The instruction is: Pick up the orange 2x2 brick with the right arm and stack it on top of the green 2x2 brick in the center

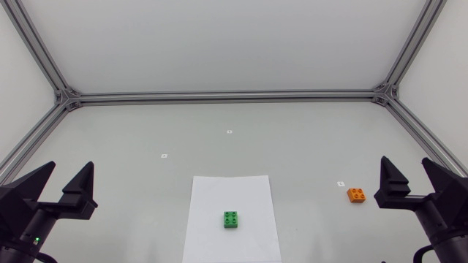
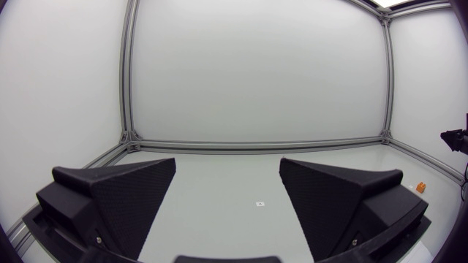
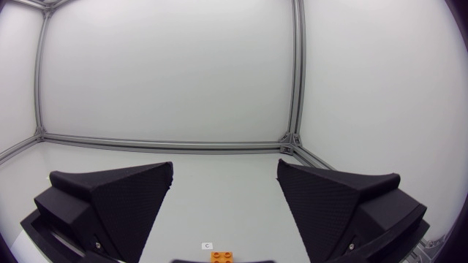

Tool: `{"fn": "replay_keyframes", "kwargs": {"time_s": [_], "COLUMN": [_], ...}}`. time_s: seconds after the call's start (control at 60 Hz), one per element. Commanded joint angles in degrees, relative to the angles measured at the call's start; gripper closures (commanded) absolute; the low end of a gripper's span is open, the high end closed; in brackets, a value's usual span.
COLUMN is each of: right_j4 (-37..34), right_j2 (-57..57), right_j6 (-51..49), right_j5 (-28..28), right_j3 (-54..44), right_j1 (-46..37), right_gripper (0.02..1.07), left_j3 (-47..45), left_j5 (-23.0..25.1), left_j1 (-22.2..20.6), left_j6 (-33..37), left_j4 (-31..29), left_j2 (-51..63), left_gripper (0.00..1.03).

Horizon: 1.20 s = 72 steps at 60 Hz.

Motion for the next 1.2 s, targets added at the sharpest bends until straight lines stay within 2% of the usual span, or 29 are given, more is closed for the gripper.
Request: {"fn": "replay_keyframes", "kwargs": {"time_s": [0.0,0.65,0.9,1.017,1.183], "right_j4": [0.64,0.47,-3.84,-4.81,-9.64], "right_j2": [-0.60,-0.60,0.89,5.29,15.74], "right_j6": [-0.22,-0.48,-0.48,-0.39,-0.31], "right_j5": [-0.08,0.09,-0.26,-0.34,-0.70], "right_j3": [-1.45,0.48,7.60,11.99,21.22], "right_j1": [0.78,0.96,1.05,1.22,1.75], "right_gripper": [0.06,0.06,0.06,0.06,0.06], "left_j3": [-2.35,-2.35,-2.35,-2.35,-2.35], "left_j5": [0.23,0.23,0.23,0.23,0.23], "left_j1": [0.14,0.14,0.22,0.14,0.14], "left_j6": [0.75,0.75,0.75,0.75,0.75], "left_j4": [-0.84,-0.84,-0.84,-0.84,-0.84], "left_j2": [-0.45,-0.45,-0.45,-0.45,-0.45], "left_gripper": [0.04,0.04,0.04,0.04,0.04]}}
